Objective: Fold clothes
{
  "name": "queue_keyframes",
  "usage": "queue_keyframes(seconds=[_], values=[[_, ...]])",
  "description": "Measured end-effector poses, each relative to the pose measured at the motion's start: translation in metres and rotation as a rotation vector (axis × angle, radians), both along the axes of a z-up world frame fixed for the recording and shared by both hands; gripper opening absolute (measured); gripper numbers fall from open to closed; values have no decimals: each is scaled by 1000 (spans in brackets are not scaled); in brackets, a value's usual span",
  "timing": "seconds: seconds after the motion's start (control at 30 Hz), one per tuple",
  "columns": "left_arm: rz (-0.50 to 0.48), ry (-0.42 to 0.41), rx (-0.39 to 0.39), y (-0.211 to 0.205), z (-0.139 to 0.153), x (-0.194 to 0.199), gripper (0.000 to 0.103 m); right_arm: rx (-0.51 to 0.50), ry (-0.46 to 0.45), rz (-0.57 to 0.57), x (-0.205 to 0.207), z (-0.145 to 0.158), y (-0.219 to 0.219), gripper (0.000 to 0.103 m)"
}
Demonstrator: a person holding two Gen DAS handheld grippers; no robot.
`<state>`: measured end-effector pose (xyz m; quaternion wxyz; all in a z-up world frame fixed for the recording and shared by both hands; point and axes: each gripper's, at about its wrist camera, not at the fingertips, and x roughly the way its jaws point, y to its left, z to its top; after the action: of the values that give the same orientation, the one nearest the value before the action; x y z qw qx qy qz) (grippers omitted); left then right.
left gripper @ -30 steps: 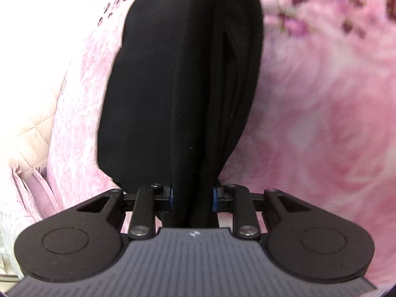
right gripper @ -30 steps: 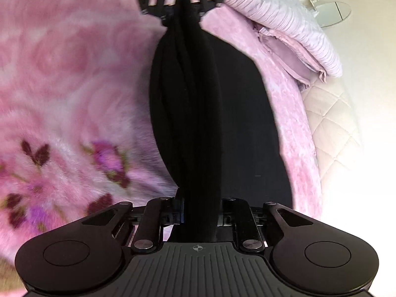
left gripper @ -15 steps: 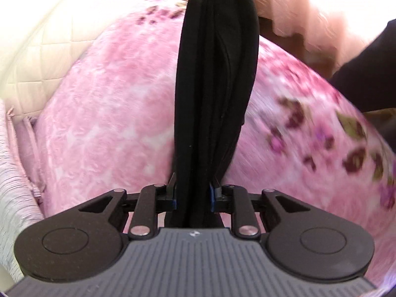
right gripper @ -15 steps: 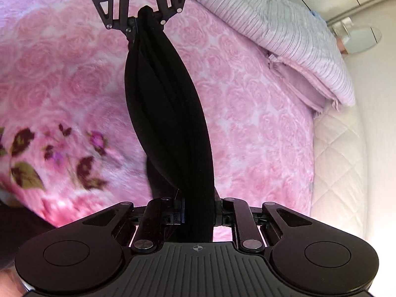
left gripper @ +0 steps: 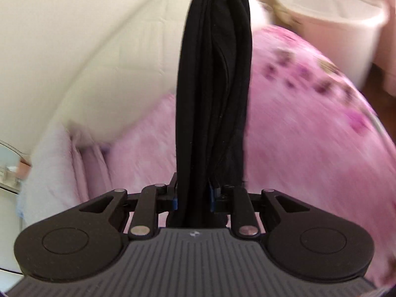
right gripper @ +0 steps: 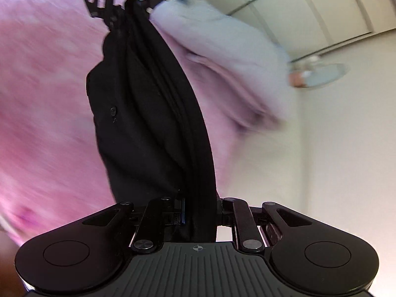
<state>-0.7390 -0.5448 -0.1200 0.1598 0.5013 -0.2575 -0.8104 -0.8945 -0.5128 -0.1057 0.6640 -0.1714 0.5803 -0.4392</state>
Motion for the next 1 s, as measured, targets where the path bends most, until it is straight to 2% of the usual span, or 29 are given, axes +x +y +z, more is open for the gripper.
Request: queue_keyframes(seconds=[0.03, 0.1, 0.23, 0.33, 0.4, 0.53, 0.63, 0.8, 0.87, 0.93, 1.0], values=[[8, 12, -11, -3, -14, -22, 18, -29, 7, -10, -23, -4, -11, 16], [11, 16, -33, -3, -56, -61, 17, -49, 7, -53, -64, -35, -23, 16], [-7, -68, -2, 14, -168, -112, 17, 32, -17, -131, -109, -138, -16, 16], [-57, -143, 36, 37, -226, -118, 18, 128, -23, -159, -126, -209, 0, 16], [-55, -117, 7, 45, -230, -109, 18, 146, -38, -171, -125, -231, 17, 16], [-27, -96, 4, 37, -224, -101, 17, 117, -121, -219, -117, -223, 33, 16], [-36, -125, 4, 34, -224, -101, 17, 118, -150, -256, -111, -215, 34, 16], [-39, -128, -13, 35, -223, -96, 17, 135, -146, -227, -113, -212, 43, 16], [-38, -143, -16, 35, -226, -98, 19, 155, -126, -205, -112, -221, 41, 17], [-40, -160, -12, 39, -226, -100, 28, 185, -74, -185, -109, -228, 40, 22], [-15, -156, 34, 36, -212, -92, 33, 216, -46, -209, -106, -224, 35, 30]])
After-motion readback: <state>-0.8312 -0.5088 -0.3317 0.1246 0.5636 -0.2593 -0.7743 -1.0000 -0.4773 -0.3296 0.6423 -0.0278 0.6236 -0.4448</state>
